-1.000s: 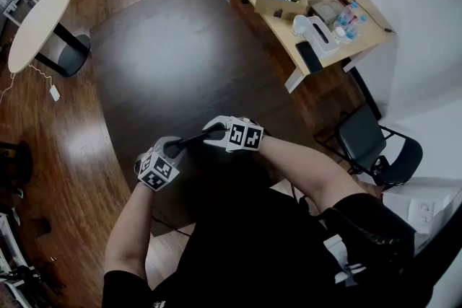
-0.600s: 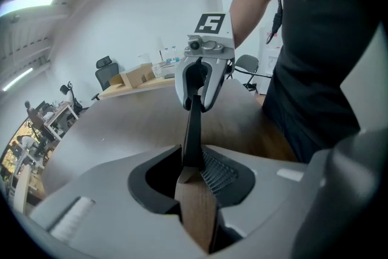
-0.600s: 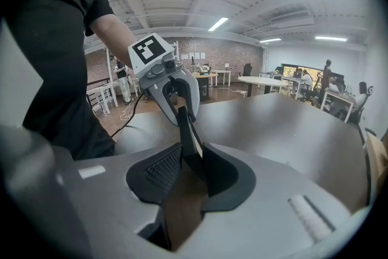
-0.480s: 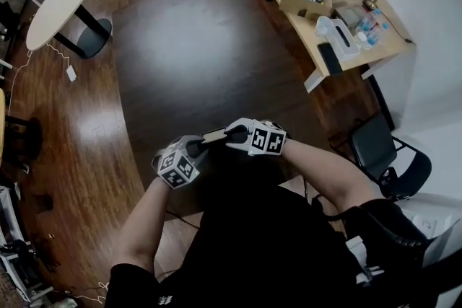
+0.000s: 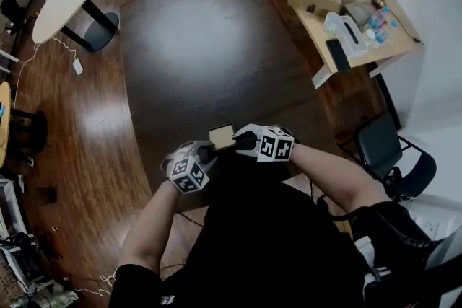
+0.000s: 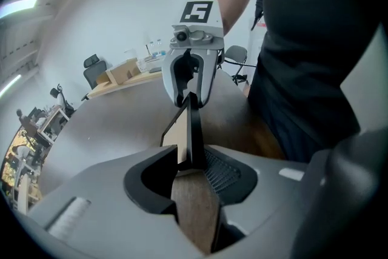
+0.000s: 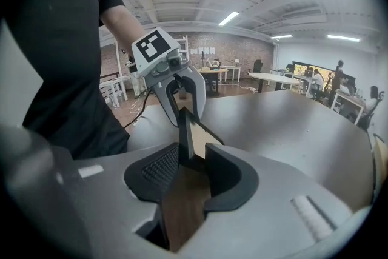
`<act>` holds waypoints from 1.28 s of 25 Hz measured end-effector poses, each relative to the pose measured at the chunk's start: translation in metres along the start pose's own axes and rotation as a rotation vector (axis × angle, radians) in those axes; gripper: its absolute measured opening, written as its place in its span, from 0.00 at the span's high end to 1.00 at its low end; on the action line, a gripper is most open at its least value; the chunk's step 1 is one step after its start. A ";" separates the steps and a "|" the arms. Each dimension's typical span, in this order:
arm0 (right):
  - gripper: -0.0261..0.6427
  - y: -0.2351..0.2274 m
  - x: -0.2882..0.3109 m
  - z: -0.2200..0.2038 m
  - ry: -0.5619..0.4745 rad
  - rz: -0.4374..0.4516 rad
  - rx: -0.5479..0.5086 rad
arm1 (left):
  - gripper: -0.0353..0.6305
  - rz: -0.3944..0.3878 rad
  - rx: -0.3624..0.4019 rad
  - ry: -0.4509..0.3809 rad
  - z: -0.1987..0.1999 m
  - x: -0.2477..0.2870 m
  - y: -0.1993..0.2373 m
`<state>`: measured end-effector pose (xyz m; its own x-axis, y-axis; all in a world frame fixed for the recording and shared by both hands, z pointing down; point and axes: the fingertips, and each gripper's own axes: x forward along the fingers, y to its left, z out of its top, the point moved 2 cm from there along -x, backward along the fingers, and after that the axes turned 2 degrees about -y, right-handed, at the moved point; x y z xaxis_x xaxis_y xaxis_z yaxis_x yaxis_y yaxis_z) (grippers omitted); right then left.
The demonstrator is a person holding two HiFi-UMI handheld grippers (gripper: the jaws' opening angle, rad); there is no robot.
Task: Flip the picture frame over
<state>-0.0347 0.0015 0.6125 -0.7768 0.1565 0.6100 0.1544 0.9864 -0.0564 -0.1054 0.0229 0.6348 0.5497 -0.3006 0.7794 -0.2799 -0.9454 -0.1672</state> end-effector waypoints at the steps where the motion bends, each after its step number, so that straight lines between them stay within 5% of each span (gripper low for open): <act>1: 0.76 0.004 0.001 -0.002 0.005 0.004 -0.003 | 0.76 -0.010 0.007 0.004 -0.001 0.001 -0.005; 15: 0.76 0.040 0.018 -0.032 0.096 0.034 -0.023 | 0.72 -0.063 0.057 0.043 -0.014 0.026 -0.049; 21: 0.83 0.054 0.027 -0.043 0.138 0.086 -0.032 | 0.72 -0.104 0.031 0.038 -0.017 0.034 -0.064; 26: 0.89 0.065 0.038 -0.061 0.198 0.117 0.018 | 0.86 -0.153 -0.005 0.038 -0.021 0.044 -0.081; 32: 0.89 0.071 0.050 -0.076 0.273 0.132 0.065 | 0.88 -0.176 -0.039 0.025 -0.024 0.047 -0.087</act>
<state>-0.0162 0.0751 0.6990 -0.5584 0.2729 0.7834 0.1971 0.9609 -0.1943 -0.0741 0.0938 0.7003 0.5735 -0.1276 0.8092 -0.2122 -0.9772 -0.0037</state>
